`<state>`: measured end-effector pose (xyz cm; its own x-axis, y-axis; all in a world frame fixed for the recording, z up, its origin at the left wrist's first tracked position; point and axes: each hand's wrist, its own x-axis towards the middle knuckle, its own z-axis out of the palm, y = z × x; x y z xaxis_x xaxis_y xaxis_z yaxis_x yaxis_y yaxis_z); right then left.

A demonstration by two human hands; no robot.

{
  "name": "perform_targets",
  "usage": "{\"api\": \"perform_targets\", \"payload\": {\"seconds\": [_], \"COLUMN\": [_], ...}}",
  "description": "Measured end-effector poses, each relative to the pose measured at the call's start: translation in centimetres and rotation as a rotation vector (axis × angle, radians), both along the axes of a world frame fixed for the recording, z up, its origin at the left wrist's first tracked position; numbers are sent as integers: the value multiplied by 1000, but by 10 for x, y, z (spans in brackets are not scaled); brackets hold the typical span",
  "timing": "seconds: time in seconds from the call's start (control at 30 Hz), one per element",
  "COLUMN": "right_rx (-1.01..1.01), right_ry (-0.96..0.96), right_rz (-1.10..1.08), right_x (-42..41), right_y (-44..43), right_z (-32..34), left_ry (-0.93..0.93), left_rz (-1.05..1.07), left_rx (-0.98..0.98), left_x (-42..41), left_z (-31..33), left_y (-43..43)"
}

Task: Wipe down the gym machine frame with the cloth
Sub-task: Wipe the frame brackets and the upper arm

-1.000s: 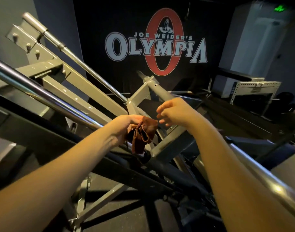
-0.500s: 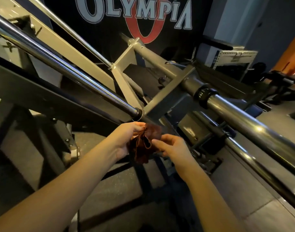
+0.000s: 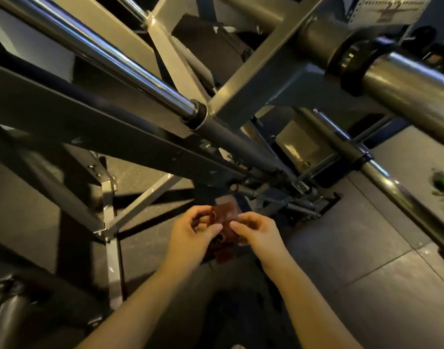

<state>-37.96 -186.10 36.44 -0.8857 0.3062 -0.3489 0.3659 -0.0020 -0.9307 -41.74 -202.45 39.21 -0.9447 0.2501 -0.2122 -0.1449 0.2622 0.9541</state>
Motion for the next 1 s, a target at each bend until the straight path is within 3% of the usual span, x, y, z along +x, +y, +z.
{"api": "perform_targets", "payload": {"seconds": [0.17,0.47,0.63,0.77,0.93,1.0], "right_rx": [-17,-333,-415,-84,492,629], "right_ry": [-4,-38,19,161,421,486], "right_rz": [-209,-289,-258,-325,-453,-498], "right_x": [-4,-10,-25,-58,-105,-121], "right_y": [1,21,23,9,6,2], "right_z": [-39,-66,-80,-80,-78,-84], "left_ry": [33,27,108,271,760,982], "left_rz": [56,-187,-198,-29,206,276], "left_rx": [38,39,13,-69,-279,-356], "left_x": [-2,-26,-46,-69,-98,-110], "left_z": [-42,-80,-94,-94,-88,-87], "left_y": [23,44,37,21,-6,-14]}}
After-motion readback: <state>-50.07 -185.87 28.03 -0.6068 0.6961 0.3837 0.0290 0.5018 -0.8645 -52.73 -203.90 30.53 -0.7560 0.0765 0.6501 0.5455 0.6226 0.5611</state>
